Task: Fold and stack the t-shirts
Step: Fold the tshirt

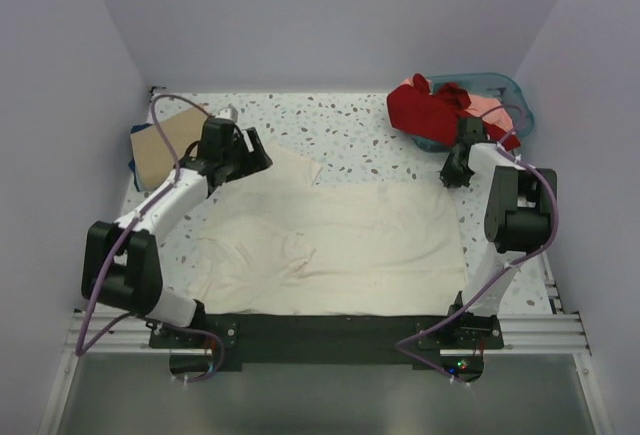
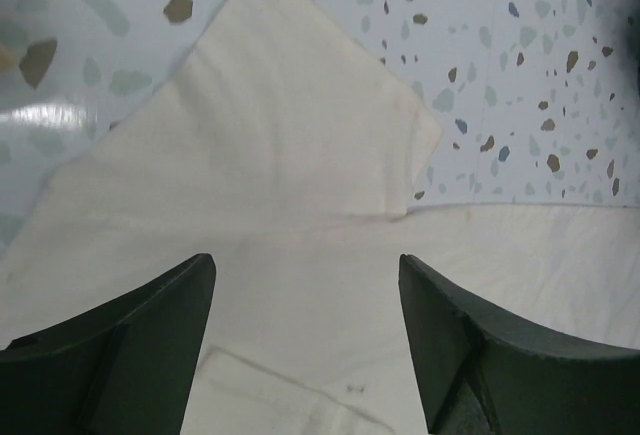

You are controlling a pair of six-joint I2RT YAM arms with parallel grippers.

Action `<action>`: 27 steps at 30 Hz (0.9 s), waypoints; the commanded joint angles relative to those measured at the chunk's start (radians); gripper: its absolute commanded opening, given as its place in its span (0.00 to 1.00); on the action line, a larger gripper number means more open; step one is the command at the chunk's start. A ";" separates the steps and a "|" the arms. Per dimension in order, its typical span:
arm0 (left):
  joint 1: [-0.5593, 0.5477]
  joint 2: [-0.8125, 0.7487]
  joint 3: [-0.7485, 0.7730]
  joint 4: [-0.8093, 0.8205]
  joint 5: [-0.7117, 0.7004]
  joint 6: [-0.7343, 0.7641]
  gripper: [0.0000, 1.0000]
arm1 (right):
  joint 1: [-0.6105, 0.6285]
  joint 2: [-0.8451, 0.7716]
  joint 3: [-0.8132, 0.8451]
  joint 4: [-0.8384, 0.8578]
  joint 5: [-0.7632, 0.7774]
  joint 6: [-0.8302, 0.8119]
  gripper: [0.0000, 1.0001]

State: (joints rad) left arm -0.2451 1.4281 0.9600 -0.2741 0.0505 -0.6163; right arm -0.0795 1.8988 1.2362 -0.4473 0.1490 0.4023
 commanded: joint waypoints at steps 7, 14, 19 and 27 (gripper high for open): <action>0.035 0.430 0.463 0.027 -0.032 0.234 0.61 | 0.000 -0.020 -0.012 -0.047 0.003 0.001 0.00; 0.036 0.653 0.652 0.026 0.017 0.296 0.57 | 0.000 -0.050 -0.035 -0.062 -0.003 0.001 0.00; 0.036 0.732 0.691 0.013 -0.021 0.339 0.56 | 0.000 -0.066 -0.043 -0.076 -0.008 0.004 0.00; 0.035 0.778 0.689 0.065 -0.047 0.394 0.56 | 0.000 -0.072 -0.052 -0.090 -0.020 0.003 0.00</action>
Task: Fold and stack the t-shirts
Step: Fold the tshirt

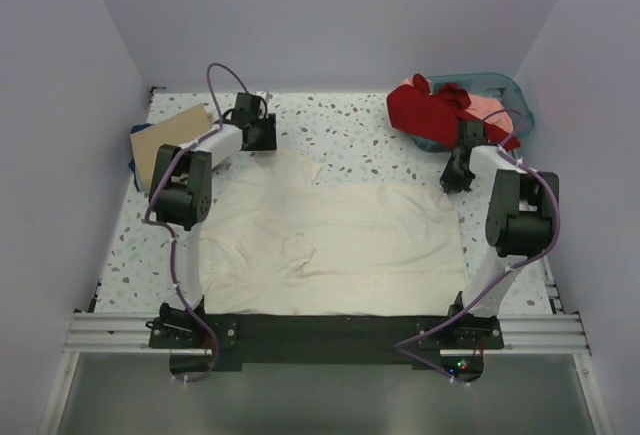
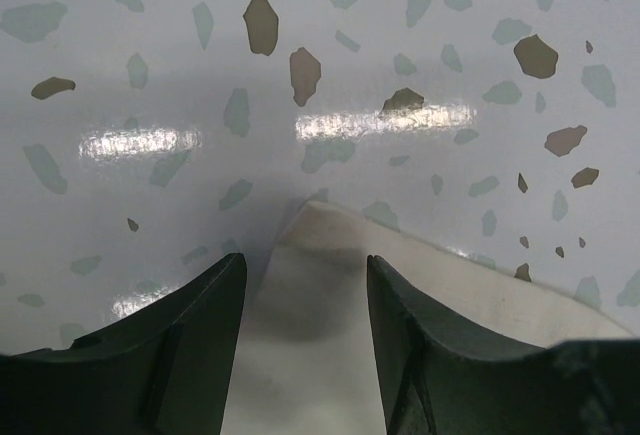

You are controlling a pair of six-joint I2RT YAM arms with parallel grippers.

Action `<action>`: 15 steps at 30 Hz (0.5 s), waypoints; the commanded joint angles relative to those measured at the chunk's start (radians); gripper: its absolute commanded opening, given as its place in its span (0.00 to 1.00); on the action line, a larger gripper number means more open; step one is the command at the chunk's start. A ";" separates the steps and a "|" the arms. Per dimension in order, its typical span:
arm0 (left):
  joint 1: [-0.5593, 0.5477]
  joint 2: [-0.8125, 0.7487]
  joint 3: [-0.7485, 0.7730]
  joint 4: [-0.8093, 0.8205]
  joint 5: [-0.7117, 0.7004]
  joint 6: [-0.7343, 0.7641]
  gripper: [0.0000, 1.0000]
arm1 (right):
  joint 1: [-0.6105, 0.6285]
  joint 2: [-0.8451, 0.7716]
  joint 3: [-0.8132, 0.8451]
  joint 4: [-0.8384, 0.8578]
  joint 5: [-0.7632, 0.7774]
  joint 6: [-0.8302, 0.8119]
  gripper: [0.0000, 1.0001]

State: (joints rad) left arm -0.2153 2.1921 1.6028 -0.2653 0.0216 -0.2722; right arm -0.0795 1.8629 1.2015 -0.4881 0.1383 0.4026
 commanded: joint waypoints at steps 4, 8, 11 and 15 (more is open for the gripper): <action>0.007 0.050 0.066 0.071 -0.012 0.057 0.56 | 0.000 -0.024 -0.016 -0.050 -0.014 0.001 0.00; 0.004 0.090 0.094 0.080 0.011 0.060 0.54 | 0.000 -0.011 -0.010 -0.058 -0.019 -0.002 0.00; 0.005 0.107 0.105 0.078 0.023 0.060 0.48 | 0.000 -0.007 -0.006 -0.061 -0.017 -0.007 0.00; 0.005 0.106 0.094 0.064 0.026 0.067 0.39 | 0.000 -0.002 -0.005 -0.064 -0.012 -0.005 0.00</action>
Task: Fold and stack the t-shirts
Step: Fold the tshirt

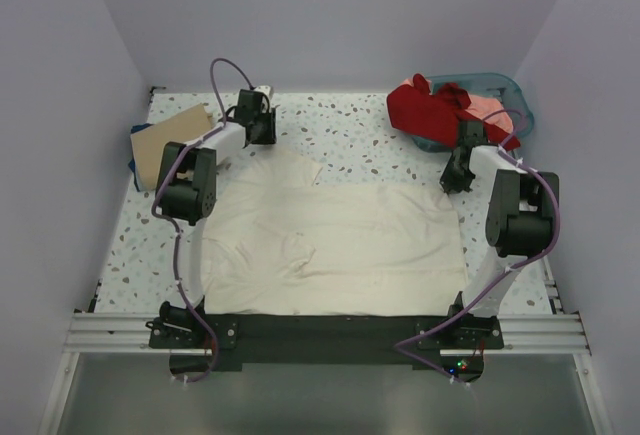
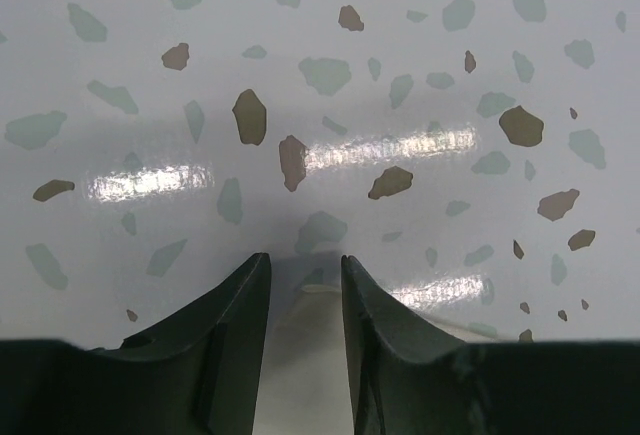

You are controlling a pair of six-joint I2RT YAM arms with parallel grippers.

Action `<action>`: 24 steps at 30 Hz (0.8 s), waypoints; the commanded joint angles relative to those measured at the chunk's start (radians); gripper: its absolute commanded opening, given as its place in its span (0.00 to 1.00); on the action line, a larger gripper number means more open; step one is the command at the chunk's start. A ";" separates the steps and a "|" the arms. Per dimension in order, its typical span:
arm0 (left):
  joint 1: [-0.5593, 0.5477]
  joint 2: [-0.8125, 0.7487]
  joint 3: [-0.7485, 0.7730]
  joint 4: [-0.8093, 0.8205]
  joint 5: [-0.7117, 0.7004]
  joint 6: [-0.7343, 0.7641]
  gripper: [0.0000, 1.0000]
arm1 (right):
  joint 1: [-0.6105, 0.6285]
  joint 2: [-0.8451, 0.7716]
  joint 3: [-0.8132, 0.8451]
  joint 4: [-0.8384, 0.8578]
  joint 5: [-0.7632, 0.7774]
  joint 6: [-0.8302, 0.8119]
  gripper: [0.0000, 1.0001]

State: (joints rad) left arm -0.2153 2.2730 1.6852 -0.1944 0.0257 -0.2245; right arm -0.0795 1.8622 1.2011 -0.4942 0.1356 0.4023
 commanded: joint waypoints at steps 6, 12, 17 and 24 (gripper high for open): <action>0.005 -0.019 -0.065 0.001 0.025 0.033 0.38 | 0.000 0.000 -0.009 -0.056 -0.010 0.000 0.00; 0.004 -0.055 -0.142 0.029 0.043 0.030 0.35 | 0.000 0.005 -0.011 -0.060 -0.010 0.003 0.00; 0.004 -0.037 -0.142 0.038 0.069 0.019 0.28 | 0.000 0.009 -0.006 -0.064 -0.010 0.001 0.00; 0.002 -0.009 -0.110 0.042 0.072 0.005 0.00 | 0.000 0.012 0.014 -0.083 0.002 0.004 0.00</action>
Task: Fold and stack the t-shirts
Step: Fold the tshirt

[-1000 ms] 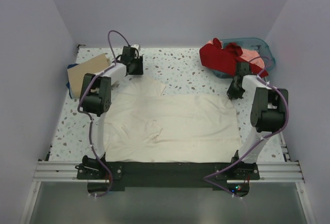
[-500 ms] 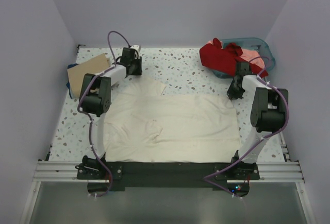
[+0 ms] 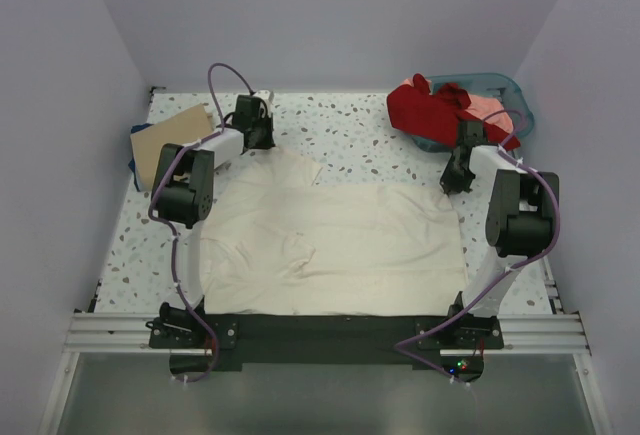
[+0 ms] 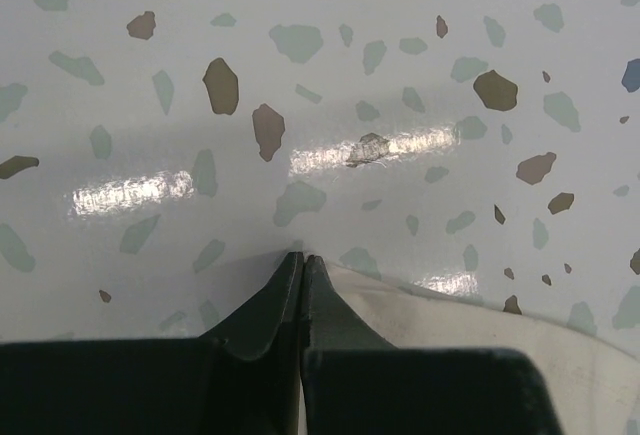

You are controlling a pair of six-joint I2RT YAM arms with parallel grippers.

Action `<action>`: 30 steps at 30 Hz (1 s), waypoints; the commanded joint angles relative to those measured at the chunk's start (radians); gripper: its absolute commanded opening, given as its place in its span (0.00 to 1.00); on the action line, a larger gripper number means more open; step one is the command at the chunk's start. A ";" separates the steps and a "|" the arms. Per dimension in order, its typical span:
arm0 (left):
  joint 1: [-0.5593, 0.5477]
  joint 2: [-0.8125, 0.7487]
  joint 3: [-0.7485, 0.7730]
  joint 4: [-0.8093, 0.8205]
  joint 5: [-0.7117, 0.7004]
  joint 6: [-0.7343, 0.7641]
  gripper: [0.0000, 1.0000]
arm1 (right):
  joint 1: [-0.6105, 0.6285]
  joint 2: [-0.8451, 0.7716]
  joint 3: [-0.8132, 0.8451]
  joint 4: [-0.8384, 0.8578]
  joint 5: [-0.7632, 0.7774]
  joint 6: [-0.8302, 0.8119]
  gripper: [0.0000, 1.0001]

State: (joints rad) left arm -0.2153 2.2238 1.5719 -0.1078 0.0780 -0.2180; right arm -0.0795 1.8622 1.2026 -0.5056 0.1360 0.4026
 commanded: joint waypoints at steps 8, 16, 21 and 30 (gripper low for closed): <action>0.004 0.036 0.046 0.025 0.031 -0.046 0.00 | 0.000 -0.011 0.063 -0.089 0.014 0.012 0.00; 0.005 0.114 0.198 0.008 0.074 -0.035 0.00 | -0.002 0.029 0.158 -0.119 0.010 0.018 0.00; 0.005 0.152 0.316 -0.013 0.098 -0.012 0.00 | 0.000 0.043 0.222 -0.134 0.011 0.025 0.00; 0.007 0.156 0.462 -0.029 0.144 -0.012 0.00 | 0.000 0.066 0.339 -0.171 0.005 0.021 0.00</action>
State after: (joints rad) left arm -0.2153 2.4145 1.9789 -0.1642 0.1871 -0.2428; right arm -0.0795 1.9305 1.4769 -0.6537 0.1387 0.4149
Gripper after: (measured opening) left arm 0.018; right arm 0.015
